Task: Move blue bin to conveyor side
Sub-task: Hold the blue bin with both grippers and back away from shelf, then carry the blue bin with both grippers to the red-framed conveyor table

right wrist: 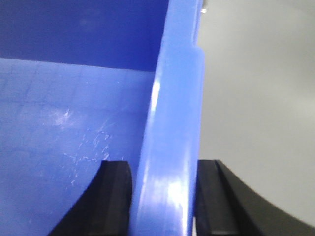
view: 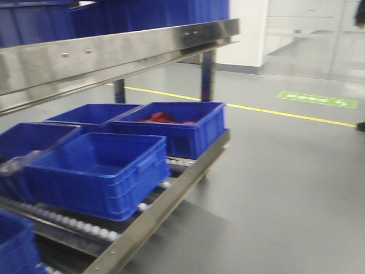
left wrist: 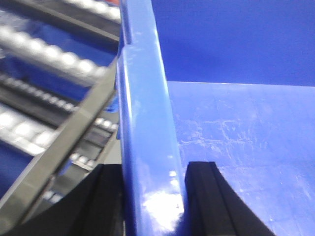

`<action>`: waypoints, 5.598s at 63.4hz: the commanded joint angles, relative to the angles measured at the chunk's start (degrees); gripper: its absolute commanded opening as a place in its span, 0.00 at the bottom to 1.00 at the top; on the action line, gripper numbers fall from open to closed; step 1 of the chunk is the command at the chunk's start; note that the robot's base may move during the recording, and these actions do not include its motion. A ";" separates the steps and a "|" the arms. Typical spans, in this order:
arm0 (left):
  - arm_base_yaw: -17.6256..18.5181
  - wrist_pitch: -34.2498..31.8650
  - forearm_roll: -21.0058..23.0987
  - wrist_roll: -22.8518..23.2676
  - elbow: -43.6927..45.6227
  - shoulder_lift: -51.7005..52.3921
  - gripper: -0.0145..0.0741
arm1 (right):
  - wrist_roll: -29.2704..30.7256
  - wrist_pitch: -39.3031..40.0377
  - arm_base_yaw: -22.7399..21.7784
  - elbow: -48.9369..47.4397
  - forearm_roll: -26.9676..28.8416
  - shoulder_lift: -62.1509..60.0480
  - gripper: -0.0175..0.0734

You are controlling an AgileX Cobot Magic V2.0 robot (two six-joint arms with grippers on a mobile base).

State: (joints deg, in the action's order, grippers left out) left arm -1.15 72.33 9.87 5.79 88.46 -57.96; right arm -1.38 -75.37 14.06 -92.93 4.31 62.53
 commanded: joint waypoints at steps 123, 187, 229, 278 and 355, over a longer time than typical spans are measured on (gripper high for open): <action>0.13 -4.84 0.05 -1.27 0.78 0.97 0.14 | 1.38 5.41 -0.16 -0.88 -2.25 -1.06 0.10; 0.13 -4.82 0.05 -1.27 0.78 1.34 0.14 | 1.38 5.41 -0.16 -0.88 -2.25 -1.06 0.10; 0.13 -4.82 0.05 -1.27 0.78 1.34 0.14 | 1.38 5.41 -0.16 -0.88 -2.25 -1.06 0.10; 0.13 -4.82 0.05 -1.27 0.78 1.34 0.14 | 1.38 6.42 -0.16 -0.88 -2.25 -1.06 0.10; 0.13 -4.82 0.05 -1.27 0.78 1.34 0.14 | 1.38 6.49 -0.16 -0.88 -2.25 -1.06 0.10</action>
State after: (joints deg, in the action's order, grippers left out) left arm -1.15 73.01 9.85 5.79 88.35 -57.84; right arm -1.27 -74.69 14.06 -92.93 4.20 62.53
